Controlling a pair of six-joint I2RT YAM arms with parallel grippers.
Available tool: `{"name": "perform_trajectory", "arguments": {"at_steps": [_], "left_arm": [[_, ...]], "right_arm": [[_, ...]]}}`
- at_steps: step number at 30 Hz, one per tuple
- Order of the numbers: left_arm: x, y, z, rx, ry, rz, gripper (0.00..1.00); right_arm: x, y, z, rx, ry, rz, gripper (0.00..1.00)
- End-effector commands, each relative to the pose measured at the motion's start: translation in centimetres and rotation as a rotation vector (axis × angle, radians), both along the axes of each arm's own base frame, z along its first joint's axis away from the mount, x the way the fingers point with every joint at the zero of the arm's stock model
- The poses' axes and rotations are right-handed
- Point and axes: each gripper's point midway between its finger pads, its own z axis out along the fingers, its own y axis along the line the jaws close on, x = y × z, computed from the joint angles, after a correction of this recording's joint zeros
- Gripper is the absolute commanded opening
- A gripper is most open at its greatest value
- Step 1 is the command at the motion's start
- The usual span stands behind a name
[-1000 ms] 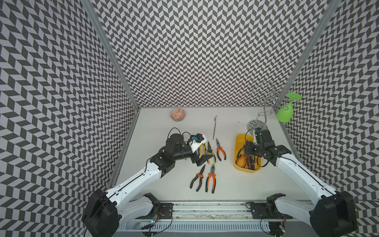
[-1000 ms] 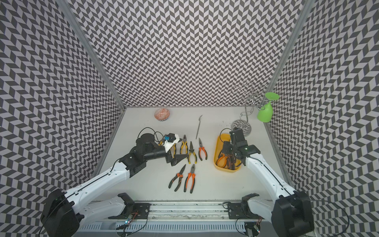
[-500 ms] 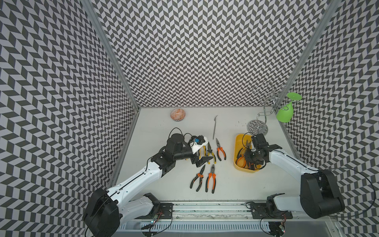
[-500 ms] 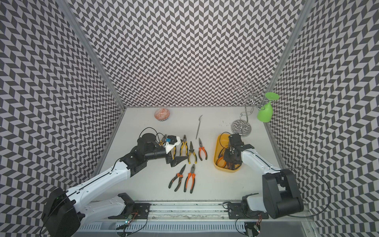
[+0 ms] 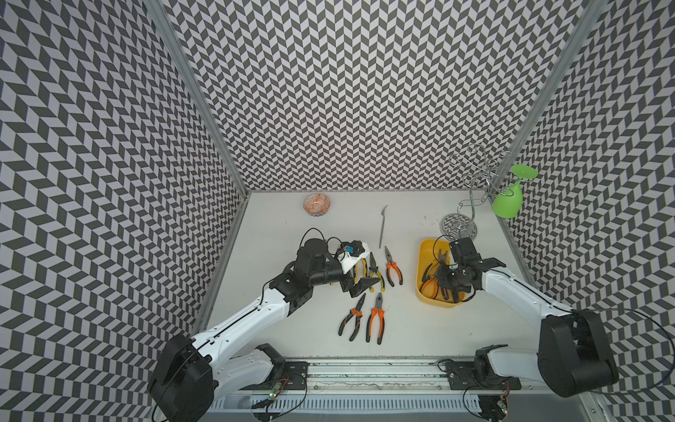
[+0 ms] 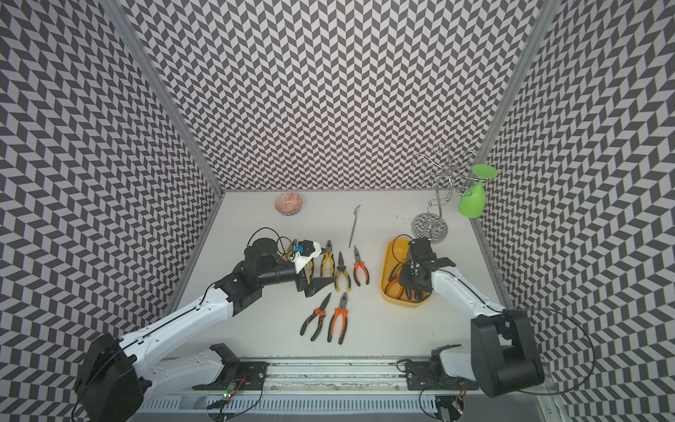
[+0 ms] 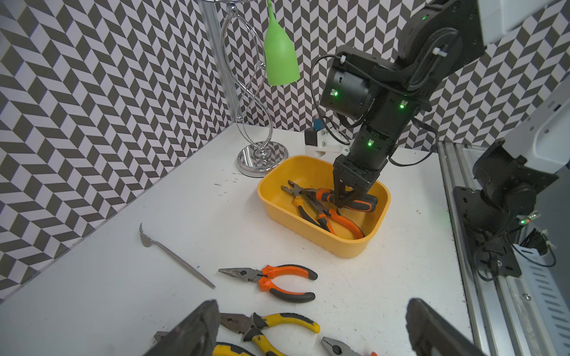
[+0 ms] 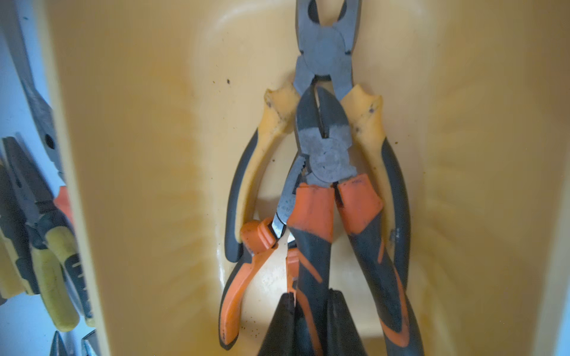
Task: Take the pliers out of the storage box
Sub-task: Pick up the pliers from the storage box.
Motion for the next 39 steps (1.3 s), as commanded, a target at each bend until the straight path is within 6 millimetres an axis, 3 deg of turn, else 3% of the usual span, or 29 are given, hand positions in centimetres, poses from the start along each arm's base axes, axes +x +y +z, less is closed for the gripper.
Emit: {"name": "perform_trajectory", "arguments": {"at_steps": [1,11,17,22,32,39], "left_arm": [[0.7,-0.6,1.1,-0.089,0.065,0.031,0.98],[4.4,-1.4,3.7,-0.376,0.397,0.211,0.98],[5.3,-3.0,5.9,-0.535,0.488,0.151,0.98],[6.8,-4.6,6.6,-0.630,0.661,0.134,0.90],[6.4,-10.2,6.3,-0.602,0.736,0.071,0.63],[6.3,-12.5,6.1,-0.587,0.772,0.045,0.50]], "right_arm": [[2.6,0.6,4.6,-0.048,-0.200,0.029,0.00],[3.8,4.6,13.4,-0.083,-0.564,0.135,0.00],[2.5,7.3,18.0,-0.162,-0.822,0.269,0.00],[1.0,9.0,20.9,-0.142,-1.006,0.362,0.00],[0.3,11.0,22.3,-0.088,-1.068,0.394,0.00],[0.3,11.8,22.0,-0.111,-1.066,0.422,0.00]]}}
